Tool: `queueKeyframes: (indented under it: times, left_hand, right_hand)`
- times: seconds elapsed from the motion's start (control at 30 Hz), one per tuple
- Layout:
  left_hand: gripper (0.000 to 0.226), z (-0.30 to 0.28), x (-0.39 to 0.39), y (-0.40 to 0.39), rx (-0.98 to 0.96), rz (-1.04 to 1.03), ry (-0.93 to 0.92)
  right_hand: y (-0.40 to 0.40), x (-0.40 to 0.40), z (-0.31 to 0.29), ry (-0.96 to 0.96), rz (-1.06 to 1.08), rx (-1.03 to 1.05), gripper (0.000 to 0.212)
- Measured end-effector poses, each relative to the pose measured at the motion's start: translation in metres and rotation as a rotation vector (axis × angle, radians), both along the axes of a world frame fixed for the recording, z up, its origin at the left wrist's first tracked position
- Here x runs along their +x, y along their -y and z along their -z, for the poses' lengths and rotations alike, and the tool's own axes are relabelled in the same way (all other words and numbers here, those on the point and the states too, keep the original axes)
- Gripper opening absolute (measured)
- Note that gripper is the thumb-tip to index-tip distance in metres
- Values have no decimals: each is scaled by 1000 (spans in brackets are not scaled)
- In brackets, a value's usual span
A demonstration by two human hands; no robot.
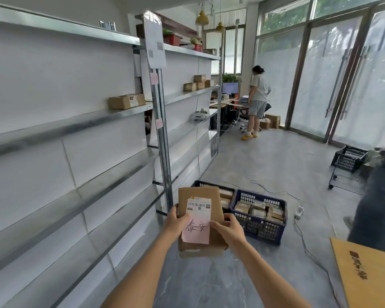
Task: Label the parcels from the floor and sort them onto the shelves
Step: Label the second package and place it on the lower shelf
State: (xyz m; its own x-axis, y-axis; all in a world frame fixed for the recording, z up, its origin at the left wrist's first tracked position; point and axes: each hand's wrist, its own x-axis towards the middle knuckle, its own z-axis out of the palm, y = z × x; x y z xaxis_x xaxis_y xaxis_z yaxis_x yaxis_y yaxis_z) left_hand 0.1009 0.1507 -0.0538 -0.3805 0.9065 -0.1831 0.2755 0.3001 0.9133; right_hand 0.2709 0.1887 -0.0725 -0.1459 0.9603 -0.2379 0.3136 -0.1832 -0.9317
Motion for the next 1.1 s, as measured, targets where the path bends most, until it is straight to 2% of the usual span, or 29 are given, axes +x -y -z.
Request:
queueKeyframes:
  times: [0.37, 0.6, 0.8, 0.97, 1.1]
  left_hand:
    - [41, 21, -60, -184, -86, -69, 16]
    - [44, 25, -127, -317, -68, -161, 93]
    - [64, 24, -186, -391, -109, -233, 126]
    - [101, 19, -225, -428, -159, -283, 189]
    - [101, 14, -246, -455, -168, -302, 244]
  right_hand:
    - [-195, -58, 8, 17, -95, -21, 53]
    - [-334, -126, 5, -65, -181, -76, 51]
    - [-423, -175, -6, -81, -265, -70, 56]
    - [-475, -204, 2, -108, -314, -109, 41]
    - [-520, -230, 3, -120, -392, -135, 35]
